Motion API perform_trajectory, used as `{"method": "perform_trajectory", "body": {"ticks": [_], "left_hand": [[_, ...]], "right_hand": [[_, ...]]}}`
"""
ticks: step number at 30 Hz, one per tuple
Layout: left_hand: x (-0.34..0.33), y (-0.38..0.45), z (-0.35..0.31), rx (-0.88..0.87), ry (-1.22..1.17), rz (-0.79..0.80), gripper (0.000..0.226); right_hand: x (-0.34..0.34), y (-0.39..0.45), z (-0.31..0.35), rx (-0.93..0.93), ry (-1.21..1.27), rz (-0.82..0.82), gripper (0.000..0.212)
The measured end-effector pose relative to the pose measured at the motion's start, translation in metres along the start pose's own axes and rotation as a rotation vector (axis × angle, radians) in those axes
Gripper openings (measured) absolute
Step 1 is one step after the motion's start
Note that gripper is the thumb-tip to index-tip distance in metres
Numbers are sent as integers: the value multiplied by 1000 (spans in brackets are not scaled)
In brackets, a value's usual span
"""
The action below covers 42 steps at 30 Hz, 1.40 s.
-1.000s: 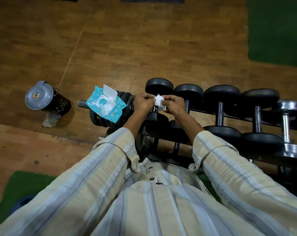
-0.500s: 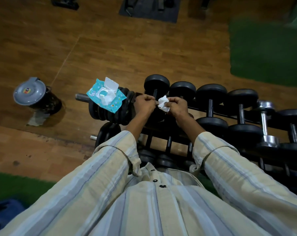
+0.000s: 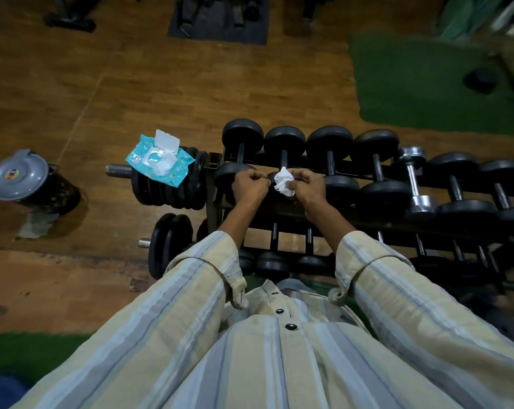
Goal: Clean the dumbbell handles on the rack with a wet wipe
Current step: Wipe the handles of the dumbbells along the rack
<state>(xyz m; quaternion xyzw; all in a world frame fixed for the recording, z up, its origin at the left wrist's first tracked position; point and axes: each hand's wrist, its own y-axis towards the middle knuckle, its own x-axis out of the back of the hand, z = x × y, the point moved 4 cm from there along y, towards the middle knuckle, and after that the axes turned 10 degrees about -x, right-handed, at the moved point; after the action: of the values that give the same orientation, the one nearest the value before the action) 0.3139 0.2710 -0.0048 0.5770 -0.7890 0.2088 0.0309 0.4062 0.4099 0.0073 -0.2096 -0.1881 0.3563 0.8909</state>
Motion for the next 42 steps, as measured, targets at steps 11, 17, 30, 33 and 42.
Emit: {"method": "perform_trajectory", "body": {"ticks": [11, 17, 30, 33, 42], "left_hand": [[-40, 20, -17, -8, 53, -19, 19], [-53, 52, -39, 3, 120, -96, 17], [-61, 65, -23, 197, 250, -225, 16], [-60, 65, -22, 217, 260, -225, 16], [-54, 76, -24, 224, 255, -181, 15]], "right_hand": [[24, 58, 6, -24, -12, -11, 29], [25, 116, 25, -42, -111, 11, 32], [-2, 157, 23, 91, -790, 429, 5], [-13, 167, 27, 152, -910, 501, 15], [-60, 167, 42, 525, -1387, 655, 18]]}}
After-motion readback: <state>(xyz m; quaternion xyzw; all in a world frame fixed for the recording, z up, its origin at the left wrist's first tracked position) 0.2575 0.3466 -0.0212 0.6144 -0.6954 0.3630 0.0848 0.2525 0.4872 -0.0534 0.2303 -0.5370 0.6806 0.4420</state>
